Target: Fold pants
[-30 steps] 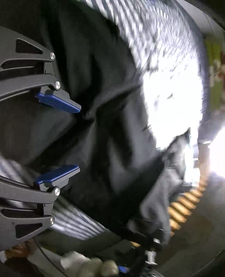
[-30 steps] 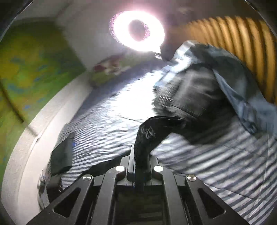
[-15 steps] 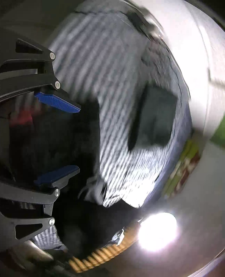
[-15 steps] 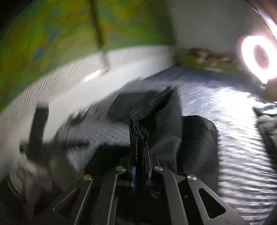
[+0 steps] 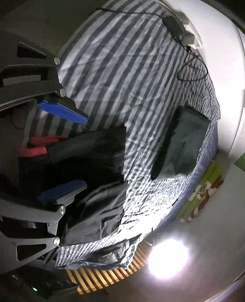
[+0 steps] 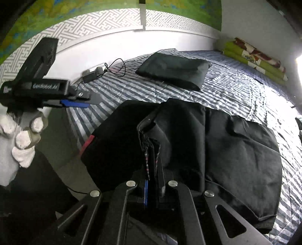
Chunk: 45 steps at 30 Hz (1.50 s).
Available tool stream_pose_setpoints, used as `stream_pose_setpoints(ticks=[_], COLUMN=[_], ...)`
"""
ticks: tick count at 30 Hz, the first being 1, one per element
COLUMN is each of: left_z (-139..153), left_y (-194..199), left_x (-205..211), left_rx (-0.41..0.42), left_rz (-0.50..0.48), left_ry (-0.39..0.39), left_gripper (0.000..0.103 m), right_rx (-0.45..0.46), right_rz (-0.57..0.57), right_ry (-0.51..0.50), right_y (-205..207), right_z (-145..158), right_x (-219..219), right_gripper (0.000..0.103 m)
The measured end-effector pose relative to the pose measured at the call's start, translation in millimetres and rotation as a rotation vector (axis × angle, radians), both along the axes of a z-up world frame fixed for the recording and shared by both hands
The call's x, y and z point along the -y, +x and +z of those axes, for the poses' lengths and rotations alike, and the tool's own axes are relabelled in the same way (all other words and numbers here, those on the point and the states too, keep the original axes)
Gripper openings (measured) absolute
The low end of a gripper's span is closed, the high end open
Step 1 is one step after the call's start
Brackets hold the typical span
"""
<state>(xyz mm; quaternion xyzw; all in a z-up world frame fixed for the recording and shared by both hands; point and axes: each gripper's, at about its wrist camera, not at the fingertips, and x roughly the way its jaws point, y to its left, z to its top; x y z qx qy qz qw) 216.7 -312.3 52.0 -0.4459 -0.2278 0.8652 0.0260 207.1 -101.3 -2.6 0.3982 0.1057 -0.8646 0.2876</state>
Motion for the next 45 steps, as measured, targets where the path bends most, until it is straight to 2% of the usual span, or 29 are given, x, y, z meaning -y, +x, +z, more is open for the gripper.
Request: stream_pose_setpoints(ticks=[6,8,9,10,12,15,18,22,25,27,29,33,35,39,41,45], left_z=[11.4,15.7,18.2,19.3,20.7,27.9,41.1,52.0,44.9,35.2,25.6,10.4,3.2,-10.1,-16.5,-27.9], left_y=[-20.8,-28.5,-32.5,-36.6,-46.4,-58.4,-77.9,-116.7,-153.9,-179.6,-200.8,-234.7,-248.0,-267.1,-274.7,-280.3], left_x=[-44.1,-58.8,-66.1,-73.1,-92.8,-126.0,-165.0,-218.3,-262.8,-289.5,-303.7,-317.5,-322.3,-335.8,-341.5,-356.3], left_rx=[-0.016,-0.020,-0.020,-0.019,-0.008,-0.010,-0.026,-0.032,0.010,0.048,0.088,0.136,0.162,0.187,0.204,0.219], left_rz=[-0.103,-0.132,-0.148,-0.162,-0.204,-0.281,-0.359,-0.437,-0.497,-0.525,-0.524,-0.501,-0.511,-0.533,-0.554,-0.600], left_ry=[-0.070,-0.087,-0.087,-0.089,-0.103,-0.138,-0.179,-0.202,-0.218,-0.228,-0.205,-0.219,-0.227,-0.281,-0.269,-0.309], left_gripper=[0.067,0.067,0.067,0.067,0.067,0.067,0.068,0.080,0.081,0.081,0.081,0.082,0.082,0.084,0.084,0.083], right_rx=[0.007,0.002,-0.009,-0.008,0.010,0.004,-0.029,0.005,0.061,0.066,0.079,0.156,0.163,0.199,0.203,0.216], right_rz=[0.067,0.089,0.086,0.085,0.098,0.061,-0.075,-0.244,-0.261,-0.225,-0.171,-0.118,-0.106,-0.089,-0.081,-0.067], right_ry=[0.080,0.108,0.108,0.095,0.023,-0.081,-0.135,-0.136,-0.127,-0.116,-0.115,-0.138,-0.156,-0.228,-0.236,-0.218], right_y=[16.1,21.2,24.4,26.7,32.5,42.0,45.6,36.1,27.0,23.8,16.5,-8.1,-13.3,-16.3,-17.6,-15.7], right_z=[-20.2,-24.2,-21.7,-17.5,-3.1,21.9,35.3,21.7,7.0,0.8,-6.7,-29.0,-35.6,-47.2,-48.0,-51.9], right_x=[13.6,15.9,14.8,11.7,-3.1,-48.9,-125.0,-217.4,-254.0,-258.4,-255.9,-249.5,-249.9,-258.4,-258.7,-253.7], right_gripper=[0.005,0.009,0.011,0.018,0.021,0.024,0.028,0.028,0.028,0.028,0.028,0.028,0.029,0.029,0.029,0.029])
